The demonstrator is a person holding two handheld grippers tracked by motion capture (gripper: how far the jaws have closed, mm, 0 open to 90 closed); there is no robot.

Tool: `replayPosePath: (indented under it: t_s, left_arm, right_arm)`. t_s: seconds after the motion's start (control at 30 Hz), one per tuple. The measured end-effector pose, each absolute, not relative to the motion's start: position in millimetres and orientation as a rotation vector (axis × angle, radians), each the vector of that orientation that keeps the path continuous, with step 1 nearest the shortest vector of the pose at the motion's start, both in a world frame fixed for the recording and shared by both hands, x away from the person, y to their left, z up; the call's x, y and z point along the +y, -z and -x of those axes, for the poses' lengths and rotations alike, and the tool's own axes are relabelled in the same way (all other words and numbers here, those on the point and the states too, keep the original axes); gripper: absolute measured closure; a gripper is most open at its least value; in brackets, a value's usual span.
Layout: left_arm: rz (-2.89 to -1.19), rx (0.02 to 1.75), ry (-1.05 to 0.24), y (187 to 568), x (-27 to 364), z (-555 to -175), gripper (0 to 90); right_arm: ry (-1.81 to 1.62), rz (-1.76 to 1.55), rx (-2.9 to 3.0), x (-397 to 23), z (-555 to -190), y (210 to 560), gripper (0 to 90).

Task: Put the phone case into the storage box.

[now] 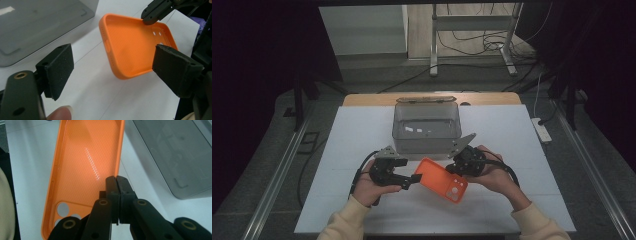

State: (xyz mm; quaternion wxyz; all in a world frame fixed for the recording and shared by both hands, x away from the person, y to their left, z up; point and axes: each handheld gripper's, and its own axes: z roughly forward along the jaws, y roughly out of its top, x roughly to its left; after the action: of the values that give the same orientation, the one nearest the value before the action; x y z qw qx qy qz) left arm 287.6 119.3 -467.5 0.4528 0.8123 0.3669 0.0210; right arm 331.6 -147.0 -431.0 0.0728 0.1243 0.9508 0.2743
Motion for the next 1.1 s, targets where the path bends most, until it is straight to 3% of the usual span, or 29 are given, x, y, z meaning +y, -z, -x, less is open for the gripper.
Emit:
replayPosePath:
  t_s: [0.53,0.97,1.1]
  left_arm:
    - [-2.04,0.895,-0.01,470,103,-301,23.5]
    - [-2.044,0.909,0.042,475,102,-309,35.0]
    - [-2.053,0.881,0.095,476,101,-309,44.7]
  right_arm:
    - [-0.823,-0.348,2.856,-145,-328,431,88.6]
    - [-0.831,-0.342,2.849,-144,-327,430,88.7]
    - [-0.835,-0.339,2.841,-144,-327,429,88.7]
